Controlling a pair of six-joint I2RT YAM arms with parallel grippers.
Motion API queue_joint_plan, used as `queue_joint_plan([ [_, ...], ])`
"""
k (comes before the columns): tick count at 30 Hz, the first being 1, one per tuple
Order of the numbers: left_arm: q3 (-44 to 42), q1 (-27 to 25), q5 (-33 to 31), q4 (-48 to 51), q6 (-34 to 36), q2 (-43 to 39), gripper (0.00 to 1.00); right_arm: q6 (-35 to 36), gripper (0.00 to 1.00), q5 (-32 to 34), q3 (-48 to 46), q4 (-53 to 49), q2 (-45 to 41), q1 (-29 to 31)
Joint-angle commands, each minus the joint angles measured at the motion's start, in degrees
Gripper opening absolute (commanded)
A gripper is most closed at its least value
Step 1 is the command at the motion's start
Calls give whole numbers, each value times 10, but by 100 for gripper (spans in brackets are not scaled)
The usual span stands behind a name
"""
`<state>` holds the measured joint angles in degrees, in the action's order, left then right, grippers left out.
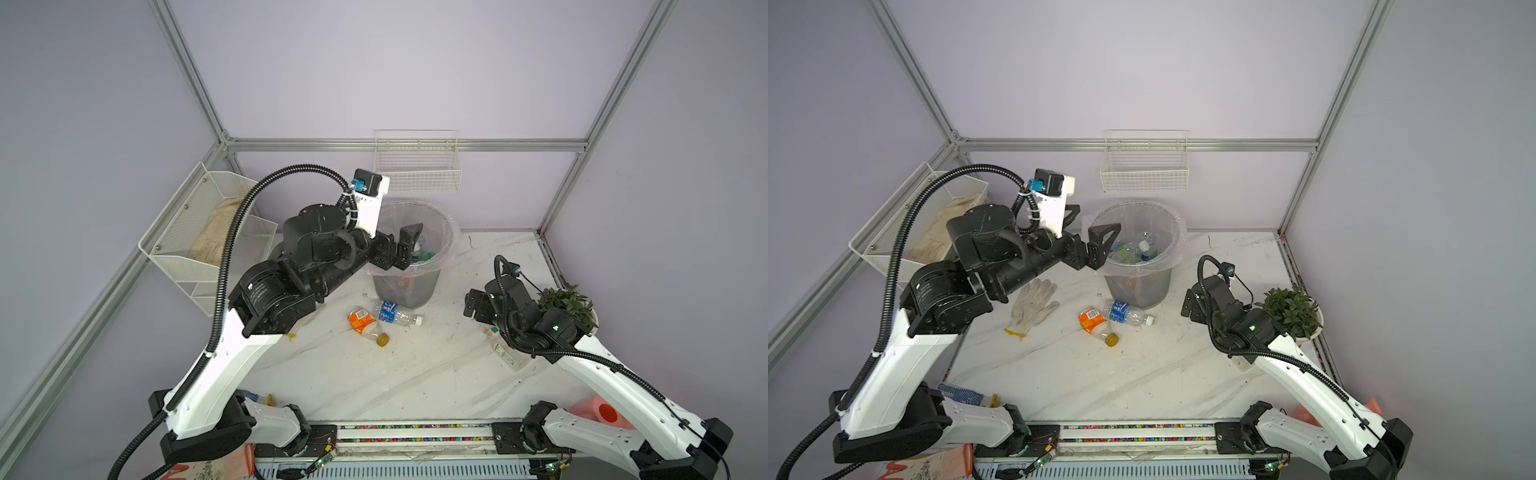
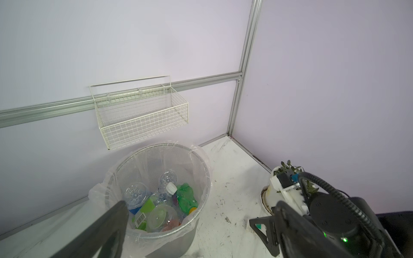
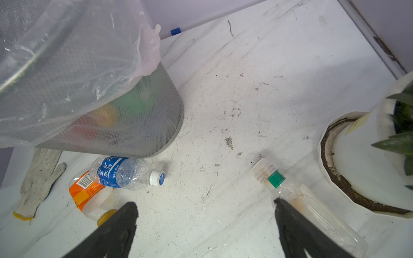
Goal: Throw the plastic bottles in the bin
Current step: 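Open the left gripper over the bin to drop the red-labelled bottle, then move the left gripper to the green-capped bottle while the right gripper draws back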
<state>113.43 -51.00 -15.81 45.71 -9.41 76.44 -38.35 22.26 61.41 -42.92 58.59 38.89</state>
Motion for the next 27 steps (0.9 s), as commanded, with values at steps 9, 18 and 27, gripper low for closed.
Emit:
queue_joint_plan([
  [9, -196, -39, 49, -90, -79, 6, 100, -42, 97, 137, 102, -85, -64, -3],
  [18, -289, -60, 112, -190, -203, 68, 100, -78, 98, 126, 96, -120, -46, -11],
  [27, -291, -80, 167, -267, -333, 202, 100, -90, 97, 77, 86, -120, -51, -113],
])
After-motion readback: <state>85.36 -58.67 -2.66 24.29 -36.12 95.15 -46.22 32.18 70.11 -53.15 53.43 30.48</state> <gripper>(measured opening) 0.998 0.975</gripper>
